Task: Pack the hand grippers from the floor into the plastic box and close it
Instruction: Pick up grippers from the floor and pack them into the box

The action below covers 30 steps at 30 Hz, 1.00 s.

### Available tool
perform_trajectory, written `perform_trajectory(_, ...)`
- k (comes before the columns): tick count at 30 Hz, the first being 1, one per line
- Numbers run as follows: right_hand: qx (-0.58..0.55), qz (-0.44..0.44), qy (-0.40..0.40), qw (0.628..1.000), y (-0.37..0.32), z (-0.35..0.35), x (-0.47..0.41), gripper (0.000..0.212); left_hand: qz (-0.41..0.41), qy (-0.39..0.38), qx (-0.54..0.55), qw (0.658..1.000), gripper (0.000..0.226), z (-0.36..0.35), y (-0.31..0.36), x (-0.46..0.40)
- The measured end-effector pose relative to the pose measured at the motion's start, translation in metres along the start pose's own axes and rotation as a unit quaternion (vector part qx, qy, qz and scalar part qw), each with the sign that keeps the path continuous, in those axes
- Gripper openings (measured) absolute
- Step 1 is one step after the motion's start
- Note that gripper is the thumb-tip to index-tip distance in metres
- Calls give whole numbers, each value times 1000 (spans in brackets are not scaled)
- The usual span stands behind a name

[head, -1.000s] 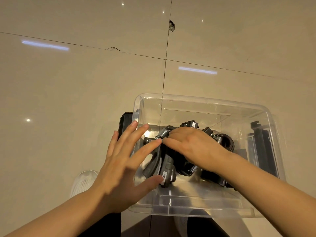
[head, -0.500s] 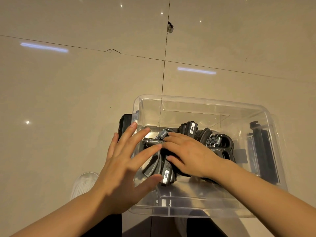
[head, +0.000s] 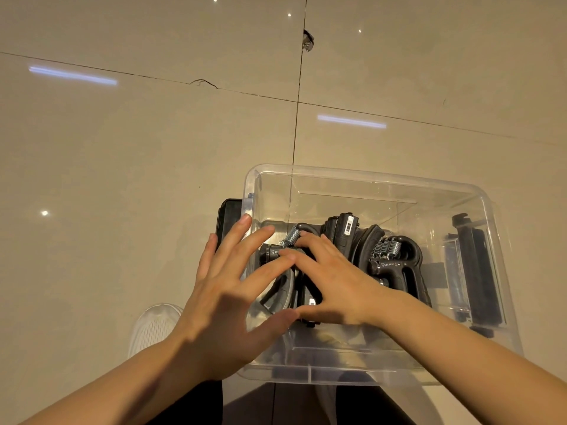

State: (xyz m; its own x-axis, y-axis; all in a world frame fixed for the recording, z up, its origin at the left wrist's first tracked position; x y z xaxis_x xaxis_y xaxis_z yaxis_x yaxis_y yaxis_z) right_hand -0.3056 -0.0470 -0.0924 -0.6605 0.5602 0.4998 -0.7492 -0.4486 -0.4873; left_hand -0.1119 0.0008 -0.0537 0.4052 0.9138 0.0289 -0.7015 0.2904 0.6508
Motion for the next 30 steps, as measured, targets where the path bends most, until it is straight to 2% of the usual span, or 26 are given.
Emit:
perform_trajectory(3,32,4,4,999,7,7,2,95,-2,1,1,1000,55,0,0,0)
perform_trajectory(5,73,-19,9,997,13,15,-1,103,-1,3,1,1000,53,0,0,0)
perform_trajectory(9,164,-50,-48,984,12,23,-14,116,1,4,1,1000,52,0,0,0)
perform_trajectory(15,155,-69,-37,985,6,14,-20,116,2,7,10,1000,48,0,-2,0)
perform_trajectory(20,155,-68,-61,984,-2,19,-31,119,-13,17,28,999,46,-1,0,0)
perform_trajectory(30,93,-22,32,995,-8,-5,-40,84,3,14,22,1000,41,-1,0,-1)
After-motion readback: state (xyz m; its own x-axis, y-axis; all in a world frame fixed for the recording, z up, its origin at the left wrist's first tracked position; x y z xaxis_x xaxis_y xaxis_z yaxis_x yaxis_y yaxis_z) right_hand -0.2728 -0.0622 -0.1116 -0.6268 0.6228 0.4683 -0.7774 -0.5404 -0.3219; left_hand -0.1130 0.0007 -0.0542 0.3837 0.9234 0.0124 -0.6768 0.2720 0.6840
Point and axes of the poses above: each hand's wrist, its own x-axis away from the middle knuckle, its own z-axis out of the back of the hand, y = z × x, the point moved 1 cm from there along -x, towards the middle knuckle, and after that the axes turned 6 degrees about -y, right-handed, at the moved point
